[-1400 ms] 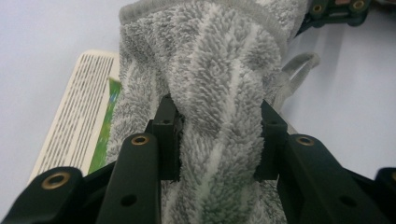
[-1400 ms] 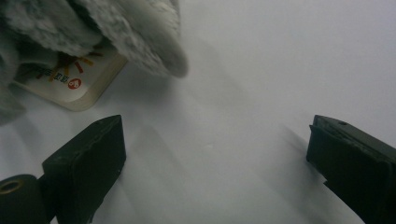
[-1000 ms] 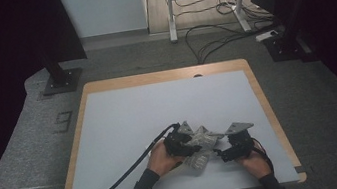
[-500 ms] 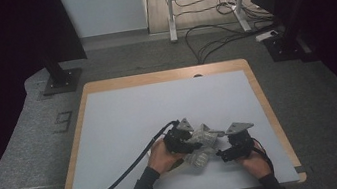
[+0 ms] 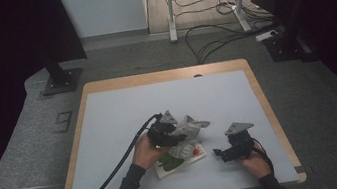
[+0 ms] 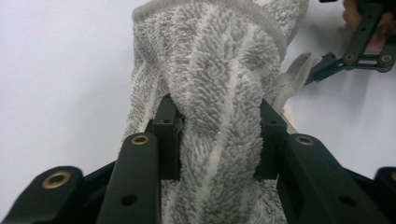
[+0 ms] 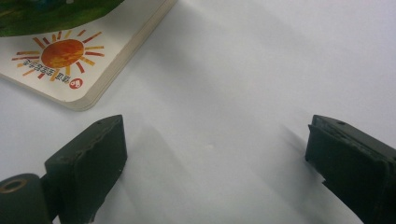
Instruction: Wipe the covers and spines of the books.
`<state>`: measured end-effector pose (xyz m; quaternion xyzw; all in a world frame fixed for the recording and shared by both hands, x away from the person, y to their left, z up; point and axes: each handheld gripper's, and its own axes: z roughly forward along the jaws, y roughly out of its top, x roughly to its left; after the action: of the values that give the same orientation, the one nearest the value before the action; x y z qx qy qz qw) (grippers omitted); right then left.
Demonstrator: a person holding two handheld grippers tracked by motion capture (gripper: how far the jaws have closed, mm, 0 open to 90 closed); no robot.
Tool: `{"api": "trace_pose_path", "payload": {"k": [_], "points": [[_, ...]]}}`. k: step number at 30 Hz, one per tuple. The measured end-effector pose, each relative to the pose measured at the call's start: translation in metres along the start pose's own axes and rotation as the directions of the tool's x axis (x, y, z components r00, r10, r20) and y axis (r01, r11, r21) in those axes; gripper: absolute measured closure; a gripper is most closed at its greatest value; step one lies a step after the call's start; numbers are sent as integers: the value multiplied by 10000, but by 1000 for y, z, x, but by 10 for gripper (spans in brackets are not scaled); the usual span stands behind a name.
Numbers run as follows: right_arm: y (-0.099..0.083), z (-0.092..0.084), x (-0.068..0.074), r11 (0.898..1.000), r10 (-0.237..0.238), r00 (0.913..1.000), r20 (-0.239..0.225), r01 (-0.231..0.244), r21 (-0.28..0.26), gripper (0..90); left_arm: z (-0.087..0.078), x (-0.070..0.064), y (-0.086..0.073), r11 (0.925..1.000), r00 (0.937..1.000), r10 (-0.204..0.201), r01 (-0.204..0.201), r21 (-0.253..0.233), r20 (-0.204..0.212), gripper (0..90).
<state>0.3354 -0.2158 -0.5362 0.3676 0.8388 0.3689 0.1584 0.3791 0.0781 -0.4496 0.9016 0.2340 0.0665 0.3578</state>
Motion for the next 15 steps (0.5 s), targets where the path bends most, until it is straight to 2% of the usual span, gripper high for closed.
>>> {"api": "trace_pose_path", "payload": {"k": [8,12,15], "points": [[0,0,0,10000,1,10000,4,-1,0,51,-32,18,-10,9998,9978,-190,189,-19,-638,611],[0,0,0,10000,-9,10000,10,9,0,51,-48,29,-17,9990,9934,-437,433,-65,-1058,609],[0,0,0,10000,-10,10000,7,10,3,51,-61,38,-24,9975,9877,-703,698,-90,-1399,608]]}}
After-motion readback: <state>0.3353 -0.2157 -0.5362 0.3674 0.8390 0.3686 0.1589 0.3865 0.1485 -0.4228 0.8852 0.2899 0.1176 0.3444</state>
